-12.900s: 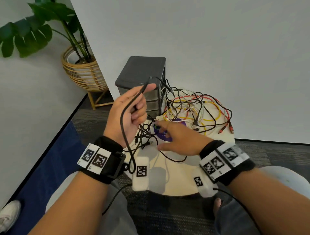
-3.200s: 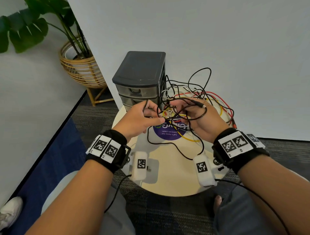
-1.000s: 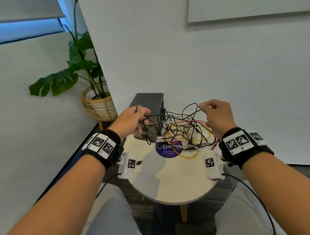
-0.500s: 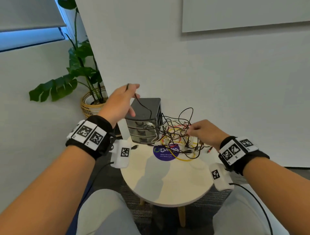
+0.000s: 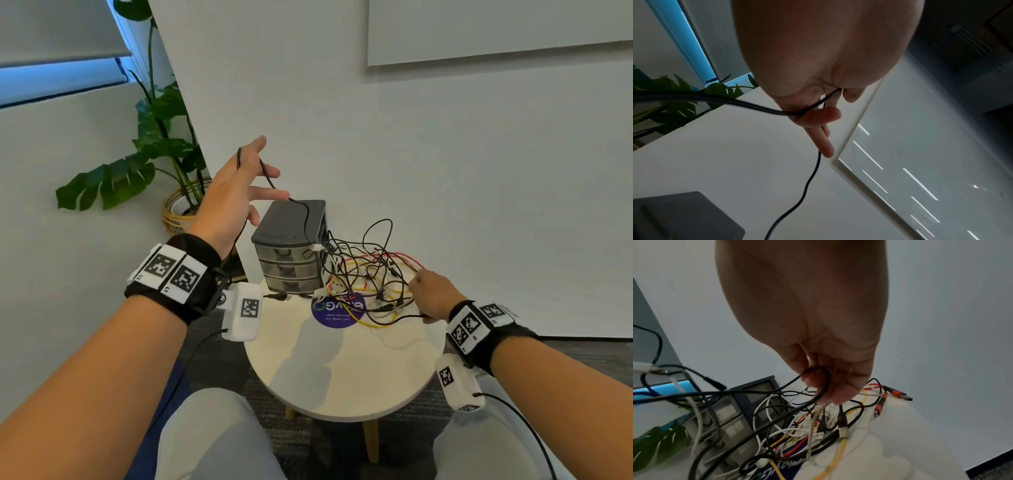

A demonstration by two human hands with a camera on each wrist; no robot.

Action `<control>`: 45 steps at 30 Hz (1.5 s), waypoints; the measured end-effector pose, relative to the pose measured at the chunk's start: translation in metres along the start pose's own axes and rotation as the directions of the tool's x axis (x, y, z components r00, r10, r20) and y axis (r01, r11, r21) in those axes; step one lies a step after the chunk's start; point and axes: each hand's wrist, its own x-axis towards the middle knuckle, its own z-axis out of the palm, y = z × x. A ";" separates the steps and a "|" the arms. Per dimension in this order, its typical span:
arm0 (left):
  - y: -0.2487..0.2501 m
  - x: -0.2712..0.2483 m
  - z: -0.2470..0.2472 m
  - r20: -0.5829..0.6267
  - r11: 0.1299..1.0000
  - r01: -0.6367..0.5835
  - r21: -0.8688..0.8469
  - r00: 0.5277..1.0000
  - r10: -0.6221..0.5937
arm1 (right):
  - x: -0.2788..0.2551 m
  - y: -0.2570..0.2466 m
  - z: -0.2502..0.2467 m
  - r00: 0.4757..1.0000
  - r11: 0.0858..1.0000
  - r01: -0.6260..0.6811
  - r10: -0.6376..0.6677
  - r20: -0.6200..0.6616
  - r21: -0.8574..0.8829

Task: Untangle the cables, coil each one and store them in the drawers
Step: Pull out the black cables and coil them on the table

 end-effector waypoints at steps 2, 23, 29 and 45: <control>0.001 0.001 0.002 0.021 1.000 -0.006 -0.001 1.000 0.006 | 0.002 -0.002 0.000 0.999 0.997 -0.007 0.004 0.040 0.079; 0.004 -0.001 0.024 0.216 0.997 -0.079 -0.003 0.973 0.078 | -0.005 -0.086 0.033 0.882 0.851 0.470 -0.461 -0.092 0.237; -0.024 -0.002 0.024 0.277 0.907 -0.066 0.416 0.959 -0.057 | -0.010 -0.092 0.019 0.923 0.675 0.303 -0.384 -0.031 0.672; -0.059 0.008 0.038 0.346 0.886 0.024 0.463 0.915 -0.206 | -0.001 -0.078 -0.008 0.973 0.741 0.208 -0.222 -0.060 0.638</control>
